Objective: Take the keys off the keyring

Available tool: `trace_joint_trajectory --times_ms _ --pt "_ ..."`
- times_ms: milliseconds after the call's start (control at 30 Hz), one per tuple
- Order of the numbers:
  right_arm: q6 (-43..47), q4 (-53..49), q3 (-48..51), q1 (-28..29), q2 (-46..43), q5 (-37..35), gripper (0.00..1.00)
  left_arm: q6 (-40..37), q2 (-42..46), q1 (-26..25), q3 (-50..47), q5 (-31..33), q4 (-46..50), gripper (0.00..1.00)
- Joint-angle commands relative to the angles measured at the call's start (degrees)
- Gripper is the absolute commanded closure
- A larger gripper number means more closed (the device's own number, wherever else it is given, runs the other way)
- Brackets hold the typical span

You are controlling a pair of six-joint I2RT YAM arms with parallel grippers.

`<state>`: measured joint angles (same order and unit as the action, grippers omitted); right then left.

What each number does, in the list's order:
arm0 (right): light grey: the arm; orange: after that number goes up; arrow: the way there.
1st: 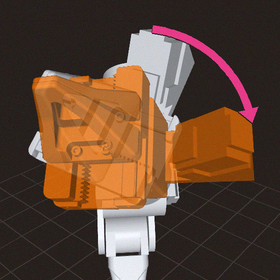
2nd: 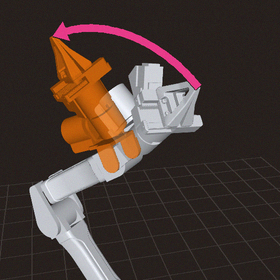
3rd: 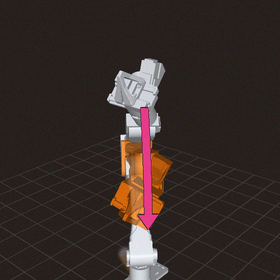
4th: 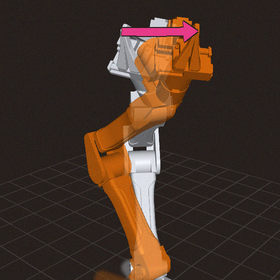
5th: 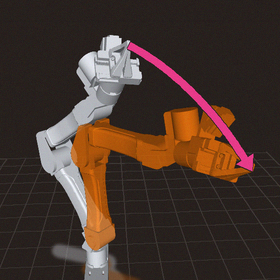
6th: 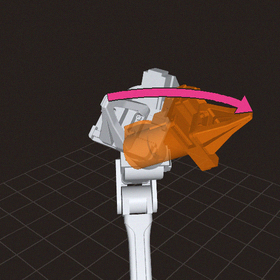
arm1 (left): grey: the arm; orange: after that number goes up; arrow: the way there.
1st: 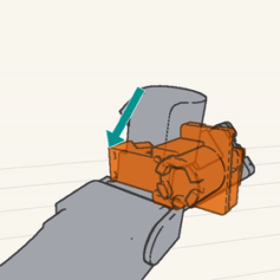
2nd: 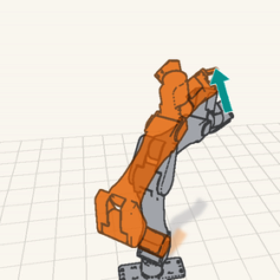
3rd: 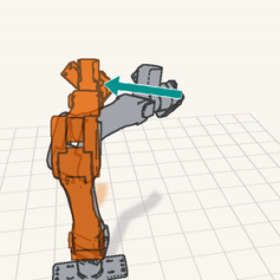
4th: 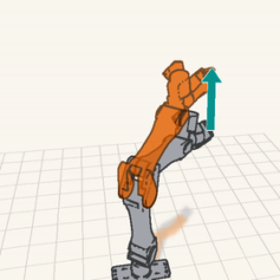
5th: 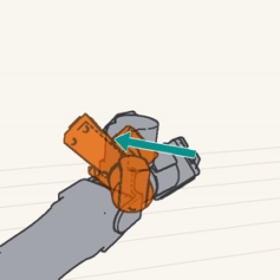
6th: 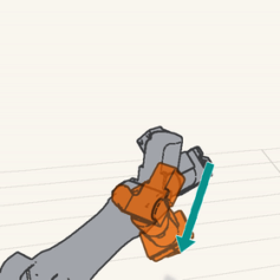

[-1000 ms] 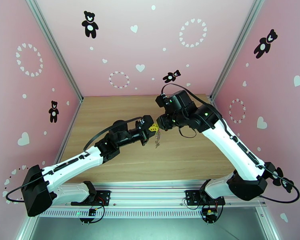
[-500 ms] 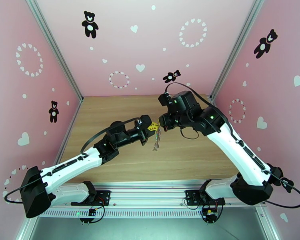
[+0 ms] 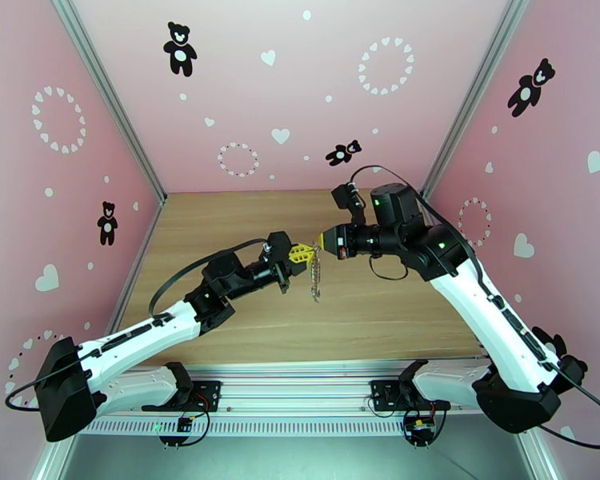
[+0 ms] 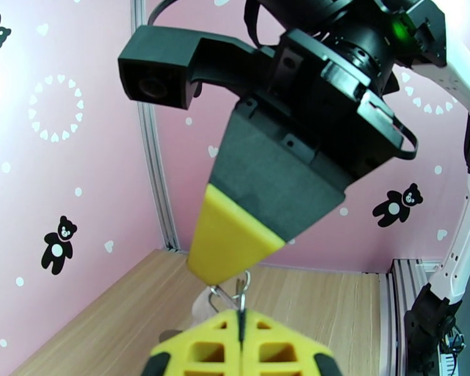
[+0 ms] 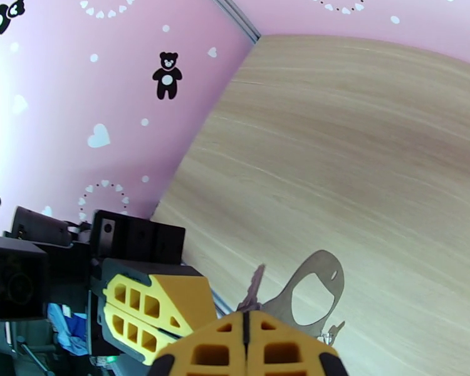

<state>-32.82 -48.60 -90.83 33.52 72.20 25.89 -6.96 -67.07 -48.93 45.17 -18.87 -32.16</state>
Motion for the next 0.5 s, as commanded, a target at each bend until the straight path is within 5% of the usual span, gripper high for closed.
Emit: trace_joint_trajectory --times_ms 0,467 --pt "-1.40 1.85 0.01 -1.53 -1.42 -1.29 1.00 1.51 2.38 -0.03 -0.45 -0.59 -6.62 1.00" --pt "2.08 0.72 -3.20 -1.52 -1.61 4.57 1.00 1.34 3.25 -0.02 -2.40 2.80 -1.08 1.00"
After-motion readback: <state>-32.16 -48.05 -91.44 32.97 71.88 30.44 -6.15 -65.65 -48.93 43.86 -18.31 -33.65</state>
